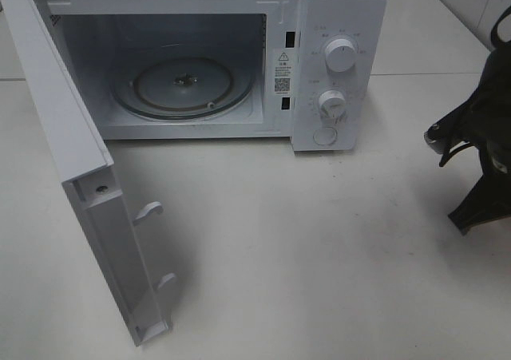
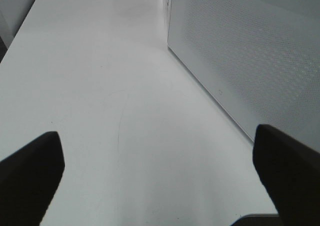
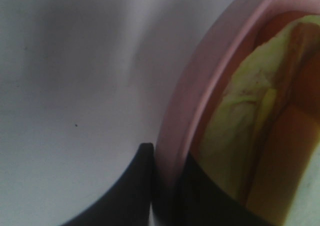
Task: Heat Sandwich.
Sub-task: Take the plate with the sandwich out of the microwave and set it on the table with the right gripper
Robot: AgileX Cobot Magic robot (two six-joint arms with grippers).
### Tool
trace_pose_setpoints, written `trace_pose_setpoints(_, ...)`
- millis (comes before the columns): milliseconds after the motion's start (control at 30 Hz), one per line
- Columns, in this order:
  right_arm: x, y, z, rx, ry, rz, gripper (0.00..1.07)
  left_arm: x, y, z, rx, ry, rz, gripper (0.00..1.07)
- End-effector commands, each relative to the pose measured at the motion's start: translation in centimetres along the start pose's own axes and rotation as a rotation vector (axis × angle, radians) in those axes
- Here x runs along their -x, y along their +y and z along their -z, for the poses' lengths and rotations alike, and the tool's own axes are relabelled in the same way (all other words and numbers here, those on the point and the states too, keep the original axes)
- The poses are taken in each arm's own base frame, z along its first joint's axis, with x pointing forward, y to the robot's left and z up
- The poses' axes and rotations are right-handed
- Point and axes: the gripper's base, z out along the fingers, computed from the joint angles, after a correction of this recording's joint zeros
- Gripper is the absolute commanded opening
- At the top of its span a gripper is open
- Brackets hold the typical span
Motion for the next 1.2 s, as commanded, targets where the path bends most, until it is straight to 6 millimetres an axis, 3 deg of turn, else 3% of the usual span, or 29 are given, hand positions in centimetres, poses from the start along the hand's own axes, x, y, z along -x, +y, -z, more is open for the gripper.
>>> trace_pose_setpoints(33, 0.4, 0.2, -0.9, -0.041, 0.013, 0.007, 0.01, 0.0, 0.0, 0.1, 0.001, -0.028, 0.001, 0.98)
trace_pose_setpoints(633, 1.2, 3.4, -4.6, -0.015, 0.052, 0.077, 0.03, 0.0, 0.0, 0.1, 0.001, -0.028, 0.001, 0.98)
trace_pose_setpoints(1200, 1.3, 3.6, -4.6, 0.002, 0.034, 0.056, 0.09, 0.0, 0.0, 0.1, 0.001, -0.028, 0.001, 0.98)
